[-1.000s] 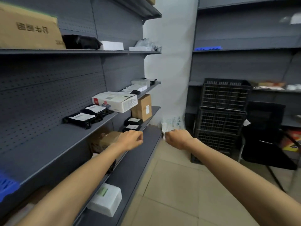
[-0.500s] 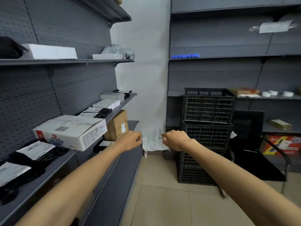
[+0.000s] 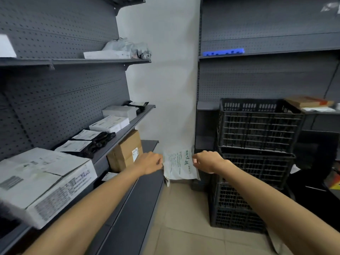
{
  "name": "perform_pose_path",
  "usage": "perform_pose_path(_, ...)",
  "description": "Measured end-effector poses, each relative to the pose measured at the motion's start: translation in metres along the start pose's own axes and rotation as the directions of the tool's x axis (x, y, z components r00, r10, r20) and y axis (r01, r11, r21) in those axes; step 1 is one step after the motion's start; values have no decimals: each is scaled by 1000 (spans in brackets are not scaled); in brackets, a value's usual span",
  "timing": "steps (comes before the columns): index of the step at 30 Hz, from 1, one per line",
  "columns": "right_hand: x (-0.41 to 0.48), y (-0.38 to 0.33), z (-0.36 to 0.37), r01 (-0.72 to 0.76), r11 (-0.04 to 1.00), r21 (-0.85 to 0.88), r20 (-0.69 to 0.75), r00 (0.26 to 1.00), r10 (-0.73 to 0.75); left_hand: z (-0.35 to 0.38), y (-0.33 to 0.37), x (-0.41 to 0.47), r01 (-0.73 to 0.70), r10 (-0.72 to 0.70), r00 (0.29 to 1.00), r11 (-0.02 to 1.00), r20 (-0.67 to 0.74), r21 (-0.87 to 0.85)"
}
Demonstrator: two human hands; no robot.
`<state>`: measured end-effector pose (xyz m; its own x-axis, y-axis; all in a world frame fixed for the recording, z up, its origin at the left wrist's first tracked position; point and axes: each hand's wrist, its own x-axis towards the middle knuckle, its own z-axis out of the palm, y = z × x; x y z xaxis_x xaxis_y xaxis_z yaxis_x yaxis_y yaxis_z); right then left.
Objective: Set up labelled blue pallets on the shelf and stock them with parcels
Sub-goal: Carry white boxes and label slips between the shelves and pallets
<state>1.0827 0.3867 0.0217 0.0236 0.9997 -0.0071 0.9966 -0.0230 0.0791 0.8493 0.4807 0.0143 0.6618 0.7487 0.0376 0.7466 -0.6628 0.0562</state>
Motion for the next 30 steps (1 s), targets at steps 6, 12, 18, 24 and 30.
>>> perform_pose_path(6,132,63,-17,106,994,-27,-12,994,-107,-10,-33,121,133,-134,991,991,7,27)
perform_pose_path(12,262,79,-15,209,978,19,21,978,-209,-28,-87,185,284,-284,959,959,-28,-2)
perform_pose_path(18,376,13,-5,444,896,-6,11,896,-444,-38,-197,198,568,-559,821,821,-112,65)
perform_pose_path(24,480,-28,-20,523,852,11,4,852,-523,-51,-294,235,742,-732,670,667,-121,71)
perform_pose_path(30,596,-72,-41,564,812,152,-77,826,-559,-51,-365,269,839,-832,543,534,-110,103)
